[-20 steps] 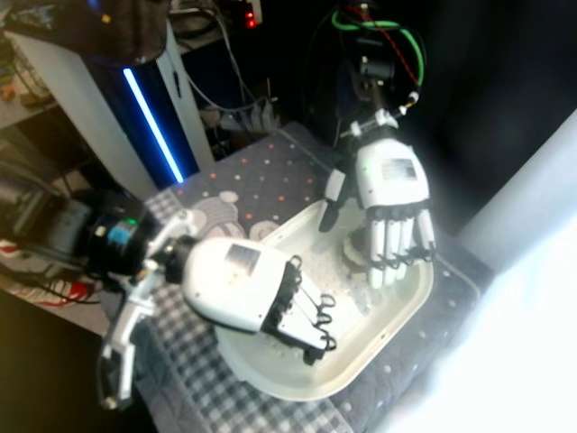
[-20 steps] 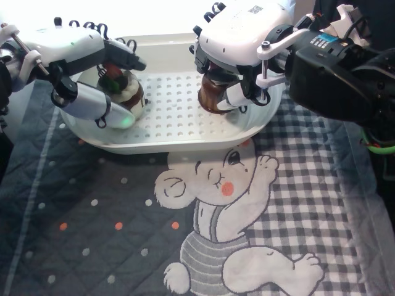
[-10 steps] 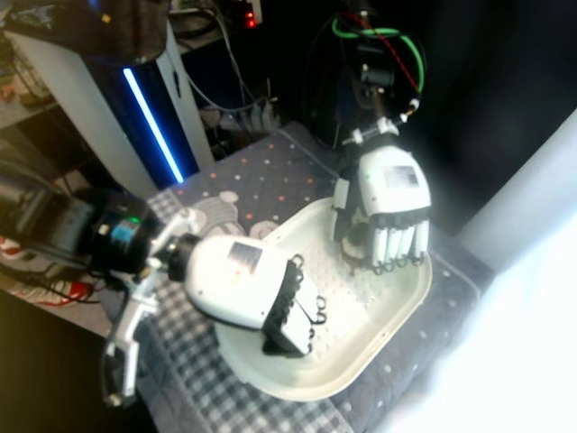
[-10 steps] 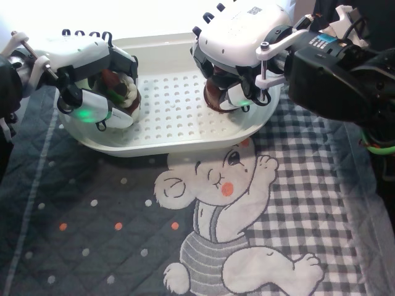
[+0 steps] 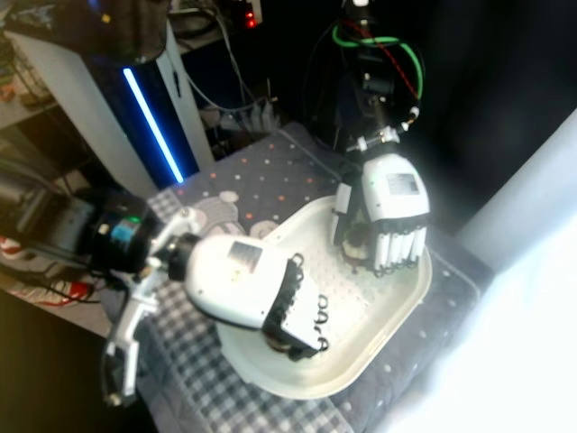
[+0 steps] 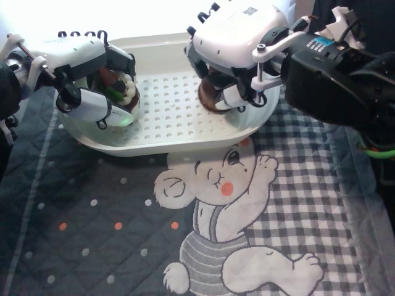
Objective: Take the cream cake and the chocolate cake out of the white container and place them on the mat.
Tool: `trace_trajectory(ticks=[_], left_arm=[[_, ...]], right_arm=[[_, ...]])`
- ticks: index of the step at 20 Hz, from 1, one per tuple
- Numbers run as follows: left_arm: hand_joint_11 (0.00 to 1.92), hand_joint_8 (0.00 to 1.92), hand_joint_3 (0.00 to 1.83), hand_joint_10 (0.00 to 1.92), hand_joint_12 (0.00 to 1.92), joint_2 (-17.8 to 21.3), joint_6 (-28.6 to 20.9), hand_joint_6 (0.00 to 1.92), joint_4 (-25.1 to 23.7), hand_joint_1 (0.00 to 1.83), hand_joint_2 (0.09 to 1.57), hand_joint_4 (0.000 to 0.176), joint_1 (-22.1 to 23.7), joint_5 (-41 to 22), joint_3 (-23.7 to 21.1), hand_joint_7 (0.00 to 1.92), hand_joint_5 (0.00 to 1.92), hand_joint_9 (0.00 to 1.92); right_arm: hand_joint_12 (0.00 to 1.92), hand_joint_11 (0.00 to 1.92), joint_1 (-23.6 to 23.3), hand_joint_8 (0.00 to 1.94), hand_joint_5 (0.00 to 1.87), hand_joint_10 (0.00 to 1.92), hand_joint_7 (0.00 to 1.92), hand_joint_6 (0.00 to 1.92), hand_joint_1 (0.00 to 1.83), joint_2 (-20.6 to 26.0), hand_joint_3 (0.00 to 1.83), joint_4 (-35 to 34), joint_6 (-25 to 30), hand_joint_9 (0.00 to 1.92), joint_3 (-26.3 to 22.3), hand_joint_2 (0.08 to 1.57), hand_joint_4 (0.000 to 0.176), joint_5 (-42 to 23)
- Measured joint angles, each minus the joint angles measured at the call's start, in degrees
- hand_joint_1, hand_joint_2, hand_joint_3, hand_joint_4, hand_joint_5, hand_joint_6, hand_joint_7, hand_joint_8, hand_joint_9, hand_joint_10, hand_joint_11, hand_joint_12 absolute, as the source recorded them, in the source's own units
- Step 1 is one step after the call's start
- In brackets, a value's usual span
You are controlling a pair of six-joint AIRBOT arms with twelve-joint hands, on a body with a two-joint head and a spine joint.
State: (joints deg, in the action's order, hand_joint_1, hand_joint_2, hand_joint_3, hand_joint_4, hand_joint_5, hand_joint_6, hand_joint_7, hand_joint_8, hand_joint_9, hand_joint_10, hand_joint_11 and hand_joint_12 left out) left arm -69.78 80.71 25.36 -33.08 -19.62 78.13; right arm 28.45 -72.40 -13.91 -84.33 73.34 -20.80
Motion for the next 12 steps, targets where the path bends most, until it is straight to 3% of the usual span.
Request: trace_trajectory(ticks=[3, 5, 6, 7, 8, 9, 10, 12], left_arm=[[0.53, 1.34, 0.0, 1.52, 1.55, 2.25, -3.1, 1.28, -2.99, 1.34, 1.23, 0.0, 0.04, -2.4, -2.84, 0.78, 0.68, 0.73], [0.5, 1.34, 0.0, 1.52, 1.61, 5.01, -6.62, 1.25, -6.1, 1.34, 1.22, 0.0, 0.04, -6.08, -5.64, 0.8, 0.71, 0.71], [0.53, 1.32, 0.0, 1.53, 1.67, 6.58, -8.52, 1.18, -7.74, 1.33, 1.21, 0.0, 0.04, -8.37, -7.26, 0.81, 0.75, 0.74], [0.62, 1.32, 0.0, 1.53, 1.71, 7.72, -9.31, 1.08, -8.98, 1.35, 1.2, 0.0, 0.04, -10.47, -8.52, 0.82, 0.77, 0.79], [0.66, 1.4, 0.0, 1.45, 1.74, 9.14, -9.6, 1.1, -10.03, 1.24, 1.21, 0.0, 0.04, -12.76, -10.43, 0.85, 0.77, 0.78], [0.68, 1.42, 0.0, 1.41, 1.72, 10.14, -9.68, 1.1, -11.08, 1.22, 1.21, 0.0, 0.04, -14.08, -11.8, 0.86, 0.78, 0.79], [0.67, 1.4, 0.0, 1.35, 1.66, 11.61, -9.73, 1.13, -12.24, 1.21, 1.21, 0.0, -0.31, -15.65, -13.75, 0.86, 0.76, 0.8], [0.63, 1.24, 0.0, 1.39, 1.48, 14.19, -9.81, 1.18, -13.53, 1.34, 1.19, 0.0, -1.73, -18.93, -16.81, 0.87, 0.73, 0.83]], right_arm=[[1.55, 0.5, 0.0, 0.96, 0.91, 1.33, 1.0, 1.06, 1.37, 2.12, 0.0, 0.22, 0.0, 0.84, -3.32, 1.13, 0.0, -2.73], [1.64, 0.61, 0.0, 1.06, 0.92, 1.42, 0.95, 0.91, 1.37, 4.7, 0.0, 1.27, -0.02, 0.84, -6.47, 1.13, 0.0, -5.66], [1.86, 0.97, 0.0, 1.36, 0.92, 1.66, 0.9, 0.82, 1.28, 6.16, 0.0, 1.95, -0.02, 1.03, -8.2, 1.16, 0.0, -7.67], [1.82, 1.02, 0.0, 1.37, 0.93, 1.58, 0.92, 0.81, 1.26, 7.34, 0.0, 2.19, 0.0, 1.03, -9.6, 1.15, 0.0, -9.31], [1.67, 0.96, 0.0, 1.22, 0.97, 1.37, 1.0, 0.81, 1.27, 9.09, 0.0, 2.75, -0.02, 1.02, -11.58, 1.12, 0.0, -11.43], [1.59, 0.85, 0.02, 1.06, 0.93, 1.32, 0.97, 0.92, 1.36, 10.58, 0.0, 3.32, 0.02, 0.94, -12.94, 1.12, 0.0, -12.74], [1.6, 0.76, 0.0, 1.02, 0.95, 1.32, 0.96, 0.94, 1.37, 12.37, 0.0, 4.11, 0.0, 0.9, -14.64, 1.12, 0.0, -14.8], [1.6, 0.81, 0.02, 1.0, 0.89, 1.34, 0.99, 0.94, 1.38, 14.64, 0.0, 4.76, -0.02, 0.91, -16.83, 1.12, 0.0, -17.88]])
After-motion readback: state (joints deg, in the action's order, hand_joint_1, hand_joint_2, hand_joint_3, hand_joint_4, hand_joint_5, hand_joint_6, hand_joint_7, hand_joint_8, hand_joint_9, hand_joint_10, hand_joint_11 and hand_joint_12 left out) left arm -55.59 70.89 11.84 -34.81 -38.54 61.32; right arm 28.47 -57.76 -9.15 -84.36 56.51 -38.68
